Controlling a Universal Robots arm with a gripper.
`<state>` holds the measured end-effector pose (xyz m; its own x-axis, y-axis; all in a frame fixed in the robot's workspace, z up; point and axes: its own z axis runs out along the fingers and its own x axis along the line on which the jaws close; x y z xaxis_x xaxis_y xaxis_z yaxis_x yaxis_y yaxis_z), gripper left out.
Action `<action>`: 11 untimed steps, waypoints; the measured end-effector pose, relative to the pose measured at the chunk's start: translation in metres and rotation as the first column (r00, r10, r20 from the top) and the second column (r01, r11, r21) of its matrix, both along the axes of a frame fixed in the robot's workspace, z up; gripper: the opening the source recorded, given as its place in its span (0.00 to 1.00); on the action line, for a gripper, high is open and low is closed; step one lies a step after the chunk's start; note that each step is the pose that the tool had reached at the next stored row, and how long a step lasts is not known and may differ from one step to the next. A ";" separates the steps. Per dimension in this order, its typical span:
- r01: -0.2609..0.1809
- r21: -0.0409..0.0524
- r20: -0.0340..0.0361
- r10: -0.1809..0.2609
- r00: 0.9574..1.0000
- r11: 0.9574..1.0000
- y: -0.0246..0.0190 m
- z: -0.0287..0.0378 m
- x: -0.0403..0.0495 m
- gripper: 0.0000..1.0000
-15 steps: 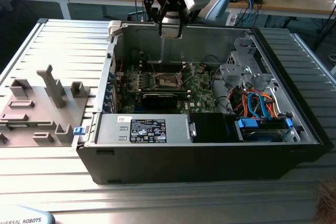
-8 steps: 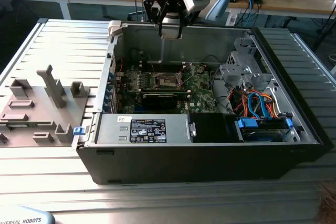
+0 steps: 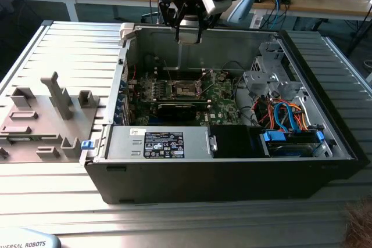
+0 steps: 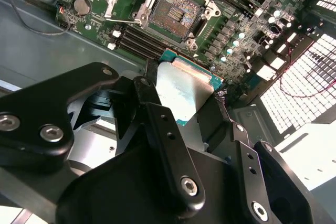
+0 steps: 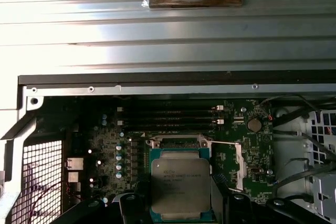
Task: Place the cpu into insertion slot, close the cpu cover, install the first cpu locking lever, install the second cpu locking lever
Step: 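Place the cpu into insertion slot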
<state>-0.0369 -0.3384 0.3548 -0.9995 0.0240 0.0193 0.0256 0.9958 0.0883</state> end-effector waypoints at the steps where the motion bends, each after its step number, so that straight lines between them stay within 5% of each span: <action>1: 0.000 0.000 0.000 0.000 1.000 1.000 0.0000 -0.0001 0.0000 0.54; 11: 0.000 0.000 0.000 0.000 1.000 1.000 0.0000 -0.0039 0.0000 0.54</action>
<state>-0.0369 -0.3384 0.3508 -0.9995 0.0240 0.0193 0.0256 0.9958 0.0883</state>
